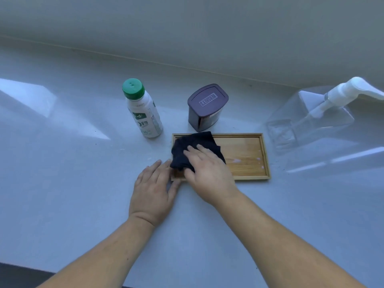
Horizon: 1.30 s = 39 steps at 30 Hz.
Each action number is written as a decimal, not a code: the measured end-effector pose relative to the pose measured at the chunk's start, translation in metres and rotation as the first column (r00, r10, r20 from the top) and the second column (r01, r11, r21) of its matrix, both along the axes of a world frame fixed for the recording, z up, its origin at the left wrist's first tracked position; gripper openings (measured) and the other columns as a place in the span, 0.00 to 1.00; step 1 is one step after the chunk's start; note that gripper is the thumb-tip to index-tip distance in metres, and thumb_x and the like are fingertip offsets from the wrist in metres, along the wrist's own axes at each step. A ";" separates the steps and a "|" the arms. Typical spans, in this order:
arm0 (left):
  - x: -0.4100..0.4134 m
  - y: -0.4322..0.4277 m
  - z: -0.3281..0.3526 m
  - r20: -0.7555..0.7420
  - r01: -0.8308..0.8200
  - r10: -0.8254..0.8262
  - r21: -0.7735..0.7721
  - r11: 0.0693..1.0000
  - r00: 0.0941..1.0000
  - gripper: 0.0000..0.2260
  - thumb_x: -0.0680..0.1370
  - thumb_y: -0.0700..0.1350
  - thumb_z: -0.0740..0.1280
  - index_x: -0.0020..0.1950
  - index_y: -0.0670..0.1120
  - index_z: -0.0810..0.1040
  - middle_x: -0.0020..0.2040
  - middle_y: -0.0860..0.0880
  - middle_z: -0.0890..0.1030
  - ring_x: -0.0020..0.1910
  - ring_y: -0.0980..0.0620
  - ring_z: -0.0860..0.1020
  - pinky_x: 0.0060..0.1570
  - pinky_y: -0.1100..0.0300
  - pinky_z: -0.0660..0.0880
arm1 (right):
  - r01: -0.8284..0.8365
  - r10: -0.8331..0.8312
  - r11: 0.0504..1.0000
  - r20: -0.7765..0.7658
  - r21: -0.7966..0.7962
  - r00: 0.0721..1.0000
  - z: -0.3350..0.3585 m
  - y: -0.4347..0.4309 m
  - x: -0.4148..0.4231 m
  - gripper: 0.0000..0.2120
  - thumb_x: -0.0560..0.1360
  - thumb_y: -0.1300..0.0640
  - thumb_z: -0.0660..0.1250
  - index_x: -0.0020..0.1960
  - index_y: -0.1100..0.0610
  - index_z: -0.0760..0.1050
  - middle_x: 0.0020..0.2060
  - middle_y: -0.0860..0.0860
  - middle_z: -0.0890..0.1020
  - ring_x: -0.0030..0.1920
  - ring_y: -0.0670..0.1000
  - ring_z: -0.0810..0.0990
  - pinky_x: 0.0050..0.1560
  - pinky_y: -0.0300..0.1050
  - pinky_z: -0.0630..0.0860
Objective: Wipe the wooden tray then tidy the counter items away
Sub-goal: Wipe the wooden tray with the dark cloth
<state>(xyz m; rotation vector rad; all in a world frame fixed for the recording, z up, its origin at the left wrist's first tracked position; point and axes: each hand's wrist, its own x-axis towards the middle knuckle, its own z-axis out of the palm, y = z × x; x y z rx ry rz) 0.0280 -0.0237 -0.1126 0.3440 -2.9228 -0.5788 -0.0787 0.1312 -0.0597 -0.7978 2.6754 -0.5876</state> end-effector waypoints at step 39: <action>-0.001 0.001 0.003 0.016 -0.013 0.013 0.007 1.000 1.000 0.24 0.82 0.58 0.58 0.71 0.46 0.78 0.68 0.49 0.82 0.74 0.47 0.70 0.73 0.49 0.61 | 0.472 -0.471 0.882 0.057 0.003 0.880 0.015 0.030 -0.011 0.18 0.79 0.55 0.63 0.65 0.60 0.78 0.64 0.58 0.82 0.69 0.61 0.75 0.68 0.57 0.71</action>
